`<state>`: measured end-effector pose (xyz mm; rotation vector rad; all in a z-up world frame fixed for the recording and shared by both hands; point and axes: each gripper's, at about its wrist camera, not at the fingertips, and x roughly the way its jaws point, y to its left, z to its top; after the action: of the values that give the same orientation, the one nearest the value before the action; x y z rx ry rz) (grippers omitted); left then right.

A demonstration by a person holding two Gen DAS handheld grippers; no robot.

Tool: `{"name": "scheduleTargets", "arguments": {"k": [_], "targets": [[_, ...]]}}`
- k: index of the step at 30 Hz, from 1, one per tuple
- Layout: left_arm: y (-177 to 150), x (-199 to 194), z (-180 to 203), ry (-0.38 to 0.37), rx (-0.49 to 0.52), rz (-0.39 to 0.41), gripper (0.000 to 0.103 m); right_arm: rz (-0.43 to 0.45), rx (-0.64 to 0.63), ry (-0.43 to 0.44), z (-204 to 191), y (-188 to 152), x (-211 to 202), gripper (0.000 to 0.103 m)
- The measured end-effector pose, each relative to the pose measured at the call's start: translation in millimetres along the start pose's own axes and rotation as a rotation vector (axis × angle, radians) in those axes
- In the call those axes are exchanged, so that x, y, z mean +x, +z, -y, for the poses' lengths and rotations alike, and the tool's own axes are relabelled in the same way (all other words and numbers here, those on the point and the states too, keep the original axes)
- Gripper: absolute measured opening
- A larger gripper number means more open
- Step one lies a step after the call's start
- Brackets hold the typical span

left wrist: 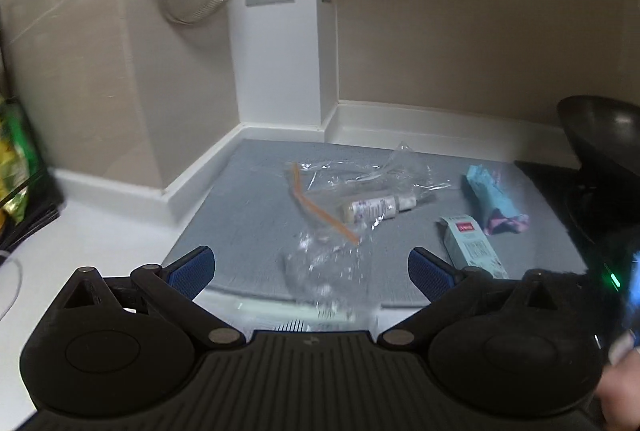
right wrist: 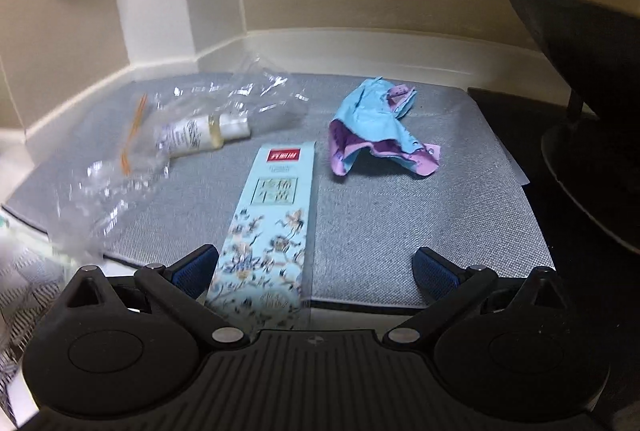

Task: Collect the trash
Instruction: 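Grasp the blue-and-white printed box with the right tool, then grasp the clear zip bag with the left tool while the right tool lifts the box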

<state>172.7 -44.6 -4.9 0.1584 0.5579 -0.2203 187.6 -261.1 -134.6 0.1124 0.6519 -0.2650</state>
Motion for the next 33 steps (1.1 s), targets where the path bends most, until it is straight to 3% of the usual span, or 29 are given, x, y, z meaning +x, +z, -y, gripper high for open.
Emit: {"name": "scheduleTargets", "arguments": {"k": [6,11,15,20,22,23,24,25,27,30,33], "targets": [[14.4,70.1,16.6,-0.011,0.105,-0.055,0.103,-0.008,-0.016,-0.011,-0.7,0.5,1.3,0.103],[19.1,111.9,39.9,-0.126,0.177,-0.093,0.103,-0.016,-0.035,-0.022,-3.6,0.5,3.1,0.103],[26.0,143.0,61.5,-0.081,0.228,-0.119,0.103,-0.017,-0.043,-0.023,-4.7,1.1,4.6,0.103],[34.8,167.9,66.9,-0.054,0.211,-0.150,0.103,-0.017,-0.045,-0.024,-5.0,1.2,4.6,0.103],[37.1,170.4,64.4,-0.052,0.187,-0.144,0.091,-0.015,-0.046,-0.024,-6.4,1.8,4.3,0.103],[40.3,173.0,62.5,-0.052,0.168,-0.156,0.056,-0.013,-0.044,-0.017,-6.2,2.0,4.0,0.103],[42.5,176.9,59.9,-0.064,0.152,-0.199,0.026,-0.003,-0.041,0.005,-5.6,1.9,2.3,0.096],[44.1,178.7,55.5,-0.071,0.122,-0.228,0.023,0.022,-0.030,0.038,-3.2,1.7,-1.9,0.072],[46.3,172.4,46.4,-0.068,0.090,-0.206,0.004,0.045,-0.008,0.092,0.9,1.0,-6.1,0.042],[51.7,162.0,31.3,-0.055,0.042,-0.198,0.000,0.063,-0.002,0.082,1.9,-0.3,-10.0,0.042],[57.0,135.2,16.3,-0.060,-0.014,-0.148,0.000,0.135,-0.022,0.063,1.1,-3.8,-24.3,0.042]]}}
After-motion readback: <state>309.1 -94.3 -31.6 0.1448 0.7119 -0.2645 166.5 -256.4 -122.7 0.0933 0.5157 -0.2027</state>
